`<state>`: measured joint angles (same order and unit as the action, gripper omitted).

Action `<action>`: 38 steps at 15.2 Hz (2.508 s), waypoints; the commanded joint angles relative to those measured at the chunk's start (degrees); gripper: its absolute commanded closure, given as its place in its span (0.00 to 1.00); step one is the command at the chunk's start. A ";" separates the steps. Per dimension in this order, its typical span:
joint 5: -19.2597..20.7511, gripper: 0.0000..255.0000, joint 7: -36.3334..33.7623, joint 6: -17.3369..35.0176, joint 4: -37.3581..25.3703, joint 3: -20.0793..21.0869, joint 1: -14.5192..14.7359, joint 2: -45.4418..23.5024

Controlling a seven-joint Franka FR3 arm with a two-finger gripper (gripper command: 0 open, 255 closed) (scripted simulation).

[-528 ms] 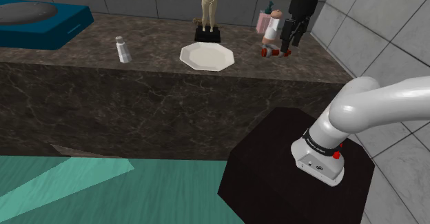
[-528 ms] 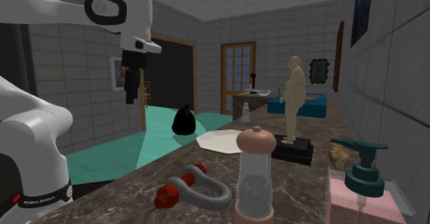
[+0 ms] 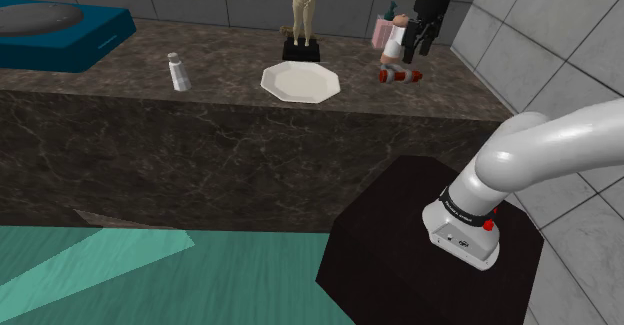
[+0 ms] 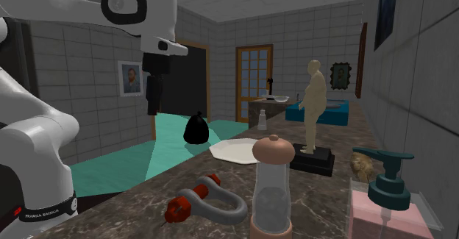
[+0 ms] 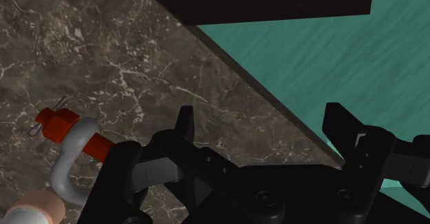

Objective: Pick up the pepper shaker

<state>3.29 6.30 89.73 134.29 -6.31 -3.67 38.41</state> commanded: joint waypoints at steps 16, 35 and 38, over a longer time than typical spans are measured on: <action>5.29 0.00 11.43 10.01 -23.06 -11.25 -4.92 -27.79; -0.28 0.00 19.96 14.57 -44.79 -16.68 -10.61 -50.67; -0.27 1.00 19.86 15.07 -44.28 -16.65 -10.57 -50.67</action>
<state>3.02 26.20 104.62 89.78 -22.98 -14.26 -12.23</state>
